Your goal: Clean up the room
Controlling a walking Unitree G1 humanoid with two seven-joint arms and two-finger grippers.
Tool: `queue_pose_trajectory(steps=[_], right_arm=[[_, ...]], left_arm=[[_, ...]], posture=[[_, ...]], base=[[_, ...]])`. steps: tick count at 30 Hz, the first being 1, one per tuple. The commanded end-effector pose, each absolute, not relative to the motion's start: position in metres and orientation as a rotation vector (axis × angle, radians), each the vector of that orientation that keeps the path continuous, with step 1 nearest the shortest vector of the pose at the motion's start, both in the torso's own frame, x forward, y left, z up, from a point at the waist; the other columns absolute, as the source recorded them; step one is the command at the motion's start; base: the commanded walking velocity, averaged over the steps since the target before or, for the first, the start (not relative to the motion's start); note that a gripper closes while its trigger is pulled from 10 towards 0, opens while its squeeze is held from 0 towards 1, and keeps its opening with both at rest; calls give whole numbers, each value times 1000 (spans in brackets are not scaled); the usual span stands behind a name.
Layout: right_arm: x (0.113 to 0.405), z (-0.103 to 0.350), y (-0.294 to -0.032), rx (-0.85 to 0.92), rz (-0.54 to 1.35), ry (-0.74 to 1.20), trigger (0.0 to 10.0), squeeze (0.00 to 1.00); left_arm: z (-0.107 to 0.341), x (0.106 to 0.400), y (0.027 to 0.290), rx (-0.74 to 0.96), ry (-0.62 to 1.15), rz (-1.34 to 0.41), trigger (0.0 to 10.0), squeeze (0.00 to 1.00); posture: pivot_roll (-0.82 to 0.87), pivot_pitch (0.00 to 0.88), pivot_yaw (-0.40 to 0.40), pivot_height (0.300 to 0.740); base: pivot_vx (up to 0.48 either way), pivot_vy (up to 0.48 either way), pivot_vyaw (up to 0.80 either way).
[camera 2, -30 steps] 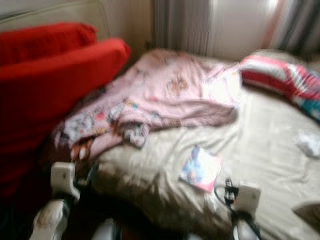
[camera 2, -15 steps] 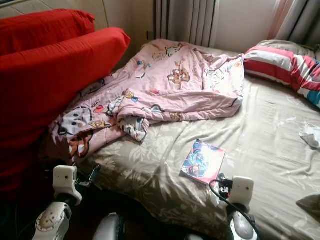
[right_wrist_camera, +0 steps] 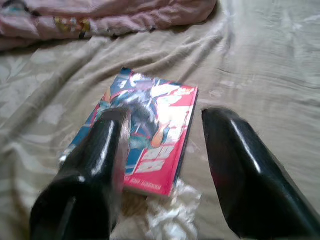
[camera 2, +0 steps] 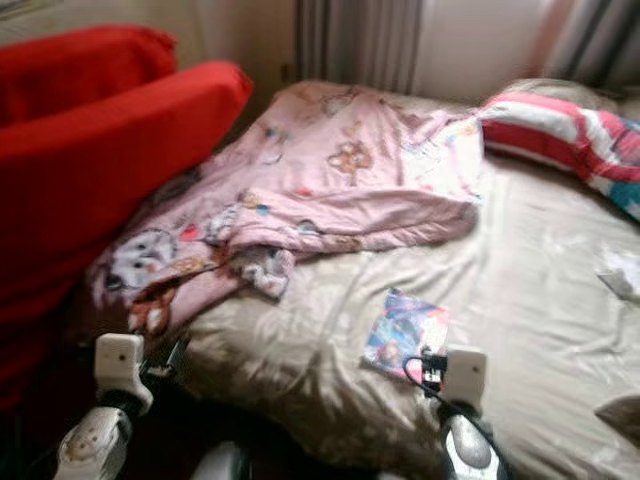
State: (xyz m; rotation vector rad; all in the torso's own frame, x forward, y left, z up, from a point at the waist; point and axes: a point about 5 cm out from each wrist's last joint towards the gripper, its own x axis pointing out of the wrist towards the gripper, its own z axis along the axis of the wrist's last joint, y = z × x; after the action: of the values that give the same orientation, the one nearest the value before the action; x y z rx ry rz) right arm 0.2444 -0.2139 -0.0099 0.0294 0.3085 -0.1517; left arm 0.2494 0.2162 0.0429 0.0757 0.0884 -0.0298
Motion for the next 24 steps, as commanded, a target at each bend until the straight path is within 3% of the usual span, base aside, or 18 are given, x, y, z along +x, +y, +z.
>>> queue_pose_trajectory(steps=[1, 12, 13, 14, 20, 21, 23, 24], right_arm=[[238, -15, -221, 23, -181, 348, 10000, 0], [235, -29, -224, 20, -213, 475, 10000, 0], [236, -30, -222, 22, -195, 490, 10000, 671], [237, -31, -220, 16, -176, 504, 10000, 1000], [240, -33, -217, 19, -160, 540, 10000, 1000], [241, -34, -215, 29, -142, 556, 10000, 855], [242, -35, -213, 23, -126, 564, 10000, 855], [243, -35, -212, 17, -108, 573, 10000, 0]], left_arm=[[43, 250, 209, 61, 87, -49, 10000, 0], [44, 248, 212, 68, 95, -43, 10000, 0], [44, 248, 212, 71, 96, -43, 10000, 0], [45, 248, 213, 74, 96, -45, 10000, 0], [47, 248, 219, 89, 103, -52, 10000, 0], [49, 248, 220, 95, 105, -55, 10000, 0], [50, 248, 221, 102, 104, -60, 10000, 0], [52, 249, 221, 104, 102, -63, 10000, 0]], posture=[[6, 54, 10, 632], [16, 76, 16, 632], [19, 81, 18, 632], [20, 92, 22, 632], [28, 121, 30, 632], [38, 144, 35, 632], [42, 149, 38, 632], [50, 162, 43, 632]], base=[[368, 0, 0], [33, 0, 0], [0, 0, 0], [0, 0, 0], [0, 0, 0], [0, 0, 0], [0, 0, 0], [0, 0, 0]])
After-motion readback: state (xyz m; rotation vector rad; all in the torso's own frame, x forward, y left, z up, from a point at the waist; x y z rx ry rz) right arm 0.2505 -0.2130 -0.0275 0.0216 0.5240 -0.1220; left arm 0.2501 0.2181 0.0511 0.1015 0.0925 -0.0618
